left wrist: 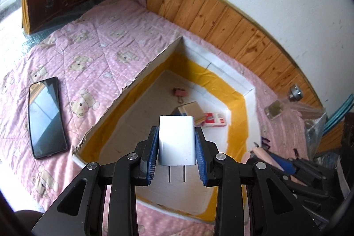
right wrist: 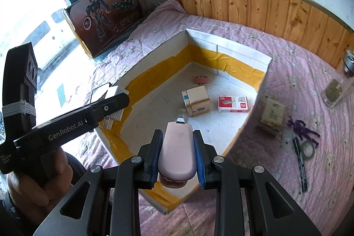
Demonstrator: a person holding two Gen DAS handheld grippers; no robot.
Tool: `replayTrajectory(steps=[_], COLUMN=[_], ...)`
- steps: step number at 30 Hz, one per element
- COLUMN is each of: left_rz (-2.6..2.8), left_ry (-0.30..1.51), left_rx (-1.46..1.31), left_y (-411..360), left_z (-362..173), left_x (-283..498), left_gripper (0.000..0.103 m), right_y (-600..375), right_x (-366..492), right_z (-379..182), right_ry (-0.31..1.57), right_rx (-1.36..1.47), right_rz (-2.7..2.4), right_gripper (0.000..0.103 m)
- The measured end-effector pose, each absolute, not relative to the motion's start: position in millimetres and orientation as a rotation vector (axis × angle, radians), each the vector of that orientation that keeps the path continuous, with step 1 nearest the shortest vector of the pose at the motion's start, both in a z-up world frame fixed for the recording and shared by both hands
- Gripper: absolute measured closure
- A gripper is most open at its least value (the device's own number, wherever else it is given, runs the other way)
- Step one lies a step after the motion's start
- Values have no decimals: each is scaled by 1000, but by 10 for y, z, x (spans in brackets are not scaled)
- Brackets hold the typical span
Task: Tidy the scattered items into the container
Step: 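Lift and carry the white charger and pink stapler over the white box with both tools, then open the left tool to drop the charger while the right tool releases the stapler inside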
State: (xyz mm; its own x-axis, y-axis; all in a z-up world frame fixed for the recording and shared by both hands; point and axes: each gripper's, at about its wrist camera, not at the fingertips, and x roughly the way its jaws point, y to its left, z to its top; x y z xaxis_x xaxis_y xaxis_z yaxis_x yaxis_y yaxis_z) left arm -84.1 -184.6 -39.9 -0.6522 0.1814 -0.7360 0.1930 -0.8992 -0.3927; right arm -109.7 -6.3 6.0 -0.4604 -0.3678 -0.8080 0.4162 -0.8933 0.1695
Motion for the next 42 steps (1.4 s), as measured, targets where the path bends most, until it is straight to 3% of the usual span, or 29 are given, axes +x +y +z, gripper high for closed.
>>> replayTrajectory(steps=[21, 42], left_rz=[-2685, -2693], left_ry=[601, 651], left_rx=[1435, 1371], left_y=[-1935, -2006], left_z=[-751, -716], left_x=[-1136, -1096], left_gripper=[70, 64], right_y=[-406, -213], right_x=[-1785, -1689], right_z=[-496, -426], right_ry=[243, 137], right_rx=[1478, 1475], right_rz=[-2262, -2259], right_gripper=[74, 73])
